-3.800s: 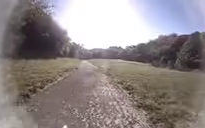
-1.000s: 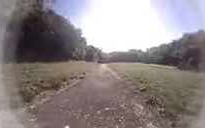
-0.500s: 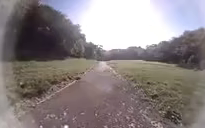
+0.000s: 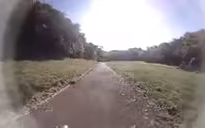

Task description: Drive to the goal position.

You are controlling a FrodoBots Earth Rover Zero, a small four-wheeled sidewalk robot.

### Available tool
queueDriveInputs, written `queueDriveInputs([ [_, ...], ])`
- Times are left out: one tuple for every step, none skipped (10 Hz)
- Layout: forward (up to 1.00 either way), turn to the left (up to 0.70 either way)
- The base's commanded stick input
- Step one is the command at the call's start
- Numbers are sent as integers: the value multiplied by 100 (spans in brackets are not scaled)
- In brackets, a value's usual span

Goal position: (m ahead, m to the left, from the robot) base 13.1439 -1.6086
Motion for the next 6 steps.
queueDriveInputs([
  [100, 1],
  [100, 1],
  [100, 1],
  [100, -1],
  [100, -14],
  [100, -12],
])
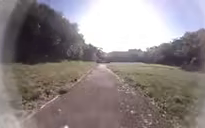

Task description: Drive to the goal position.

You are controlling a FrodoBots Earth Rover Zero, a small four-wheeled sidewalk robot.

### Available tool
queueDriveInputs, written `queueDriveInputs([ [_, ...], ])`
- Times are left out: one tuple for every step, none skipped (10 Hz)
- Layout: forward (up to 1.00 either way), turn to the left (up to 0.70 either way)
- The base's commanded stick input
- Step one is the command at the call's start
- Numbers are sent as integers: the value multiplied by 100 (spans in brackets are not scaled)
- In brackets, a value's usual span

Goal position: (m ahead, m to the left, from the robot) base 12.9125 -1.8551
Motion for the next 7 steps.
queueDriveInputs([
  [100, 1],
  [100, 1],
  [100, 1],
  [100, 1],
  [100, 1],
  [100, 1],
  [100, 1],
])
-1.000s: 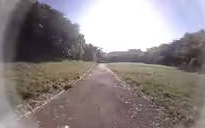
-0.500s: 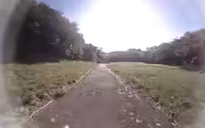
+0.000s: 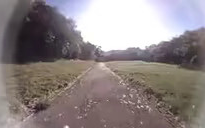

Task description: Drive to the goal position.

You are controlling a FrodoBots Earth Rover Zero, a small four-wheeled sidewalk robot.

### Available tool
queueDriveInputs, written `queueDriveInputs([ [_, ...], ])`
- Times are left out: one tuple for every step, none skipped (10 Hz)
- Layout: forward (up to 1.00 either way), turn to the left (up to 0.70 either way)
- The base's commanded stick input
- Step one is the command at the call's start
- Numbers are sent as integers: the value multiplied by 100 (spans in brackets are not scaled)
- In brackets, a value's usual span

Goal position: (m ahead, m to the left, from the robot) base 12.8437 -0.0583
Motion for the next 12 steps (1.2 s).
queueDriveInputs([
  [100, 1],
  [100, 1],
  [100, 1],
  [100, 1],
  [100, 1],
  [100, 1],
  [100, 1],
  [100, 1],
  [100, 1],
  [100, 1],
  [100, 1],
  [100, 1],
])
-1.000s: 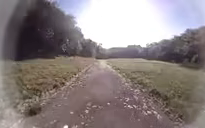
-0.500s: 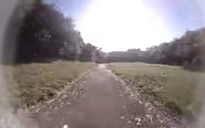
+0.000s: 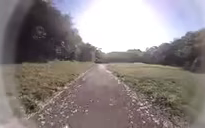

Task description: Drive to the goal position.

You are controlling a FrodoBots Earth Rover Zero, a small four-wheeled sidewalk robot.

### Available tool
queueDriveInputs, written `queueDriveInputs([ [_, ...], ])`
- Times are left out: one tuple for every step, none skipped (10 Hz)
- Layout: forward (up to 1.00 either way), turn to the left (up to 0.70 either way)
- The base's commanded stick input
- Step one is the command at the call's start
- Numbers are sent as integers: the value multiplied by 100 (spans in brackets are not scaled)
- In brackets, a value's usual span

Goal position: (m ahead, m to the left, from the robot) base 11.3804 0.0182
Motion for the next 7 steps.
queueDriveInputs([
  [100, 1],
  [100, 1],
  [100, 1],
  [100, 1],
  [100, 1],
  [100, 1],
  [100, 1],
])
